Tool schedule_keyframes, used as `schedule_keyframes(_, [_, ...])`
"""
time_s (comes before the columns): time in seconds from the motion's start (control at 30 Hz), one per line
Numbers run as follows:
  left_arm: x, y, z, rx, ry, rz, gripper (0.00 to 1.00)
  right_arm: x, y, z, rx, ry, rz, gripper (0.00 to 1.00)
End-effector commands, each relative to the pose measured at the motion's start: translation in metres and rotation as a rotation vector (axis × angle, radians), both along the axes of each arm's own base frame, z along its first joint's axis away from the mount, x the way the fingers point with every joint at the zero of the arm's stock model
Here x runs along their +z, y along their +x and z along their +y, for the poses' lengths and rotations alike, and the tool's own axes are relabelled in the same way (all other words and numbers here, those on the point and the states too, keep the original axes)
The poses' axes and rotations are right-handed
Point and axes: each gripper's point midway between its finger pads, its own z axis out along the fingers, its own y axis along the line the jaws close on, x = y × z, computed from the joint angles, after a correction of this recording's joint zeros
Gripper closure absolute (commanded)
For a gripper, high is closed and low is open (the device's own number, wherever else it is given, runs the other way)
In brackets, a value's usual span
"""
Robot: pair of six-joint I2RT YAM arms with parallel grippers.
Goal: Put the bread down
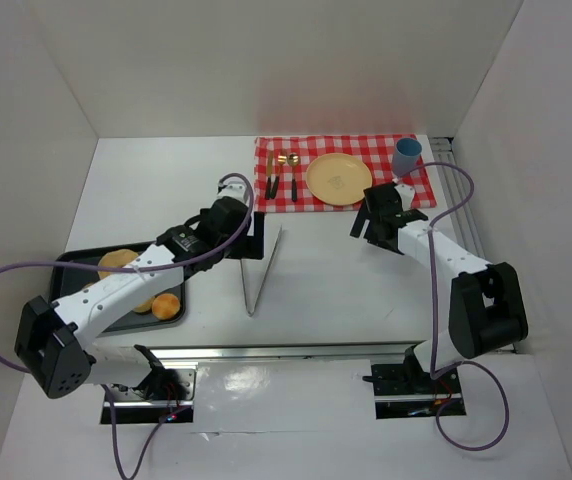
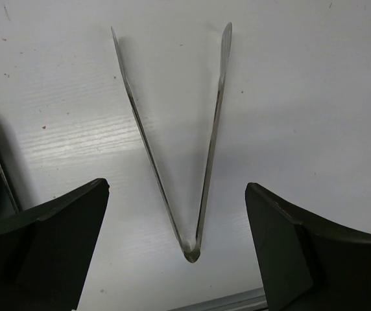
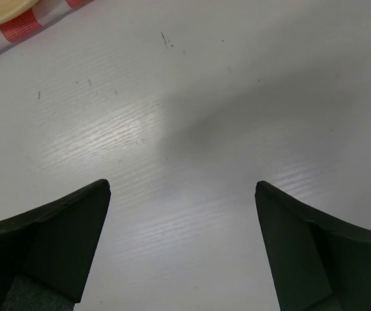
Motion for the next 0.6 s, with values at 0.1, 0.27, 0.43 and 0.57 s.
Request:
schedule_keyframes(0.1, [0.015,0.003,-0.001,0.039,-0.035,-0.020,0.00,0.009,-0.004,-0.010,-0.029,-0.002,-0.035,0.00])
schedule_keyframes(0.27, [-0.005,-0.003,-0.005,0.054,-0.041,0.051,0.00,0.005,-0.006,-0.009,-0.024,0.002,-0.024,0.00])
schedule_keyframes(0.43, [-0.030,-0.014,-0.018,0.059,-0.052,0.113,0.00,0.009,-0.004,-0.008,-0.013,0.020,-0.037,0.00])
schedule_keyframes(0.57, [-0.051,-0.024,-0.034,0.084,-0.056,0.158,0.00,0.011,0.000,0.005,0.035,0.076,-0.059,0.00])
